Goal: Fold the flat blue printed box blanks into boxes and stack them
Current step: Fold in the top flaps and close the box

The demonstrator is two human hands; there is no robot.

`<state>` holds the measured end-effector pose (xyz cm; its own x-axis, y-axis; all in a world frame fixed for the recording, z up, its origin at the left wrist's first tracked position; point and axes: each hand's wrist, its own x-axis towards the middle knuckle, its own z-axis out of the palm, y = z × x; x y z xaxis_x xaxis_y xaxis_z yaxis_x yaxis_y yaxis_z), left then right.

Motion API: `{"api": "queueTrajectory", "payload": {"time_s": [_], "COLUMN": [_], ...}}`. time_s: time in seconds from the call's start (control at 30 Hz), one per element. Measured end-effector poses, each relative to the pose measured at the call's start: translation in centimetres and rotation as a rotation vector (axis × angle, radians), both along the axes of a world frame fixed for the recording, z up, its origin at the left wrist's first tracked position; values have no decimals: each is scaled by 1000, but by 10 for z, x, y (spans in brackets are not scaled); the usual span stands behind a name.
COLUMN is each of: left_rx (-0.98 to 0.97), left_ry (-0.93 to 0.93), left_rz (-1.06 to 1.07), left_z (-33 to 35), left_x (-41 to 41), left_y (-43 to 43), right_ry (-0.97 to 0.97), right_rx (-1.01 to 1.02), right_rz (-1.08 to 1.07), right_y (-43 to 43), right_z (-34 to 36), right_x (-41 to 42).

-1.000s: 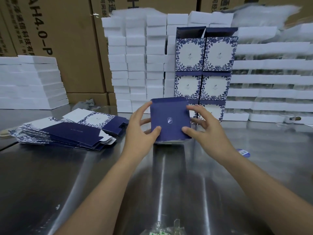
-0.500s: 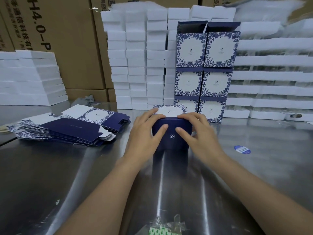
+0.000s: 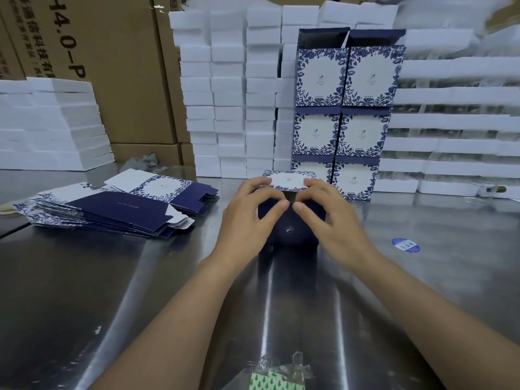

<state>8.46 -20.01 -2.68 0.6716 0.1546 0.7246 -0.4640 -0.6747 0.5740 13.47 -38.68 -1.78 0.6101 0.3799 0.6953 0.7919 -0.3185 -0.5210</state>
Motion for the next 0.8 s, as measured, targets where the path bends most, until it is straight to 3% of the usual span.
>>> {"api": "queueTrajectory", "payload": {"time_s": [0.37, 0.8], "left_rx": [-17, -253], "left_ry": [22, 41], "left_rz": [-2, -79], "left_z": [1, 3], "left_x": [-2, -6], "left_y": [3, 14], "right_ry": [46, 61], "right_rx": [20, 48], "right_rz": [7, -9], "right_y": [-9, -17], "right_z": [1, 7], "right_x": [6, 5]}}
